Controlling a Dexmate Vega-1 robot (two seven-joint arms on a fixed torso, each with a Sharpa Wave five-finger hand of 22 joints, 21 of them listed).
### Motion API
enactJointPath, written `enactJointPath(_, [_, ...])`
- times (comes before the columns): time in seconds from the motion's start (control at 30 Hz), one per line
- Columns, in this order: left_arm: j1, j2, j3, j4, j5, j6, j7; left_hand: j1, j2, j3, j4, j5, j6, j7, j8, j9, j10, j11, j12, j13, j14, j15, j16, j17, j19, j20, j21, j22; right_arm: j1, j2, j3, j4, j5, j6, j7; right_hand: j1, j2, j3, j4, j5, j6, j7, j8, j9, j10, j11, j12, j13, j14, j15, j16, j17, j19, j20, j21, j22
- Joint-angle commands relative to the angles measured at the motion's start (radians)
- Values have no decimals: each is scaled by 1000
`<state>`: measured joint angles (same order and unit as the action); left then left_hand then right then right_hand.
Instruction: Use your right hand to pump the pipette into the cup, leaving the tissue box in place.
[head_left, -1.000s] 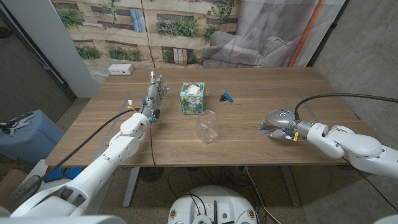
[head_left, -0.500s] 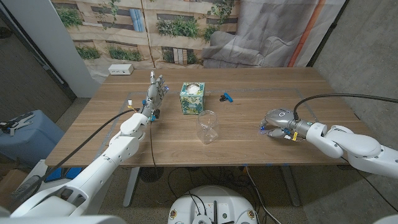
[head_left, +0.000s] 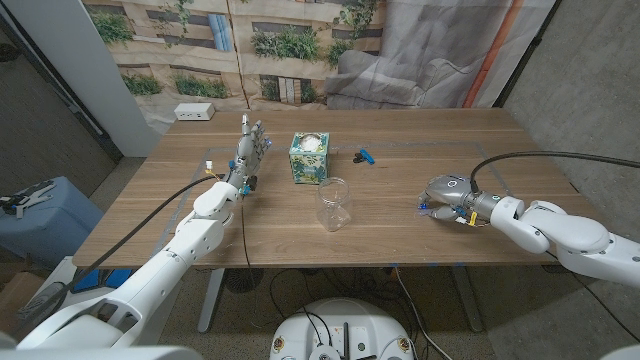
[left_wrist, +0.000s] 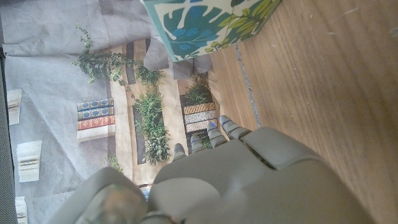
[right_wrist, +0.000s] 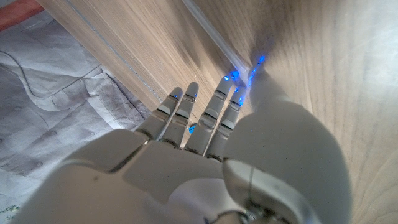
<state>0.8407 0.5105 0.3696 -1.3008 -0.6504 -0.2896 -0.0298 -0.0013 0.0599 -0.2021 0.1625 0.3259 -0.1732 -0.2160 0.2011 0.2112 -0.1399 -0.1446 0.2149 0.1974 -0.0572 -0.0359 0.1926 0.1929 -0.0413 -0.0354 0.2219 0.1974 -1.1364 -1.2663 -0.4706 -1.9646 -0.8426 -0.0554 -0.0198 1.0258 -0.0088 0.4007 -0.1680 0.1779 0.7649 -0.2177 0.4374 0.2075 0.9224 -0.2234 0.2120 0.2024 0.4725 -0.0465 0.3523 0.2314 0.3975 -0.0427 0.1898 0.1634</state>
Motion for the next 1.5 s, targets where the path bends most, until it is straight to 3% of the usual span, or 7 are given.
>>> enactJointPath(0.03, [0,0,0,0,0,0,0,-1,43,-7,1,4,-1,-6,6,2,-2,-4,4,6,-8,-116,6,6,-11,-91,5,2,-26,-8,8,-24,-4,-29,-10,17,10,-12,2,1,24,1,14,3,27,0,6,4,14,-162,12,6,16,-57,0,2])
enactJointPath(0.5, [0,0,0,0,0,0,0,-1,43,-7,1,4,-1,-6,6,2,-2,-5,4,6,-7,-116,6,6,-11,-91,5,2,-37,-4,9,-27,-8,-48,-21,20,18,-27,7,1,53,2,23,4,50,0,4,3,32,-162,27,10,24,-57,0,2])
enactJointPath(1.17, [-1,0,0,0,0,0,-1,-1,43,-7,1,4,-1,-6,6,2,0,-1,5,6,-7,-116,6,6,-11,-91,5,2,-51,-7,12,-31,1,-49,-46,12,37,-69,16,5,118,3,53,12,123,0,7,4,70,-166,61,20,42,-59,1,2])
enactJointPath(1.5, [-1,0,0,0,0,0,-1,-1,43,-7,1,4,-2,-6,6,2,-3,-4,4,6,-8,-116,6,6,-11,-91,5,2,-58,-13,15,-32,3,-52,-54,8,59,-79,21,4,132,3,61,15,144,0,7,5,89,-168,76,24,47,-64,0,3])
